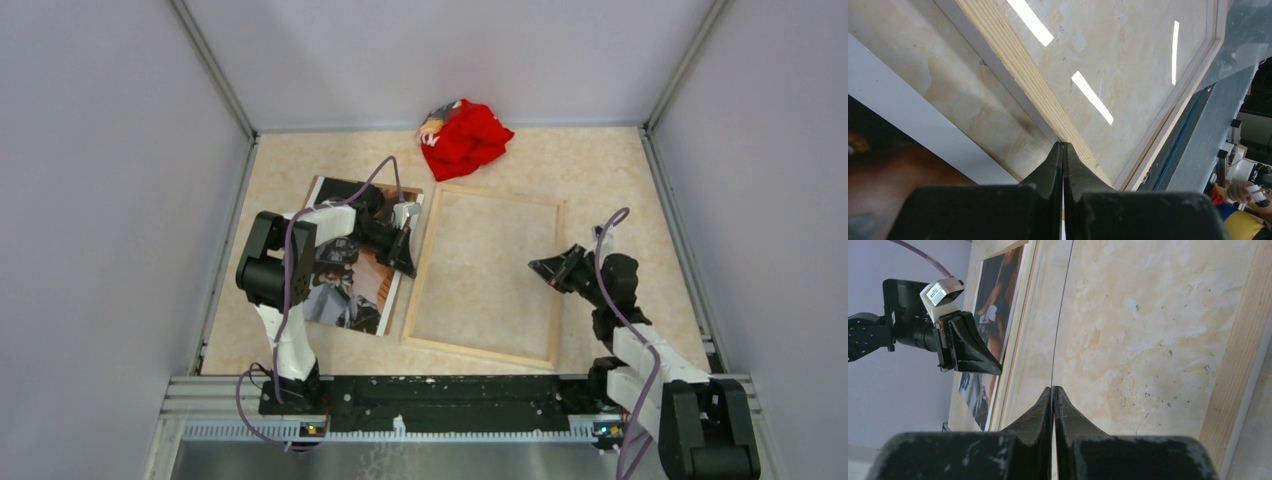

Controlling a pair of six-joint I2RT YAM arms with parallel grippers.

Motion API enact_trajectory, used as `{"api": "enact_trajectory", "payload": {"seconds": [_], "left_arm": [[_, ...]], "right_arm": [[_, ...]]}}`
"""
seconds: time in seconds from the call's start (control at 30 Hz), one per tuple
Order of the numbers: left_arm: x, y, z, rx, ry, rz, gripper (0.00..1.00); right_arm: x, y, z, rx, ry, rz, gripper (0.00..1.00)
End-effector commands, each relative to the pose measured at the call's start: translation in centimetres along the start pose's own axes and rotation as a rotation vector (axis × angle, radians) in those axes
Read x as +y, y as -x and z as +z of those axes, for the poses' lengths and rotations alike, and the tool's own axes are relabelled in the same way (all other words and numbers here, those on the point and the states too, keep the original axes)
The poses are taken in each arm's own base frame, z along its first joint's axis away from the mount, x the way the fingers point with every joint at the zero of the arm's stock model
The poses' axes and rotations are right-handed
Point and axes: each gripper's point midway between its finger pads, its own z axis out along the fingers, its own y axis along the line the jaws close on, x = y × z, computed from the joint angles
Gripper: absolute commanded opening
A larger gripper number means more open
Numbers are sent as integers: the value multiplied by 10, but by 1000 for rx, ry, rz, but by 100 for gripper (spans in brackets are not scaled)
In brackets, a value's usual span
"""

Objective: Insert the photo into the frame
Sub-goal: Place the photo frame item in the photo frame.

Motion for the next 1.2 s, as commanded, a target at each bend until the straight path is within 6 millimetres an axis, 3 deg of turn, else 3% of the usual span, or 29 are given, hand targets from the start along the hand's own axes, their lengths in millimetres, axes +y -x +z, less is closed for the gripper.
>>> {"api": "enact_trajectory", "payload": {"seconds": [0.0,0.23,0.33,0.57,0.7,0.9,1.0,1.17], "left_arm": [[-3,6,-2,-15,-5,30,0],[-4,5,-3,-15,-6,30,0],[-3,5,-3,-15,-6,30,0],[-4,4,-2,-14,-12,25,0],[-4,4,-3,-15,-13,29,0],[-6,3,-3,-19,-21,36,0],[-7,4,-3,-18,-23,36,0],[-8,5,-4,-19,-28,36,0]], "right_arm": [[5,3,3,-27,29,-63,0],[-6,-9,6,1,-12,-84,1],[-15,-10,5,10,-65,-103,10],[-31,-8,2,25,-236,-157,41],[-29,-5,0,39,-339,-234,56],[-42,2,-10,77,-523,-309,67],[-43,6,-11,77,-556,-320,77],[-43,8,-9,98,-581,-327,80]]}}
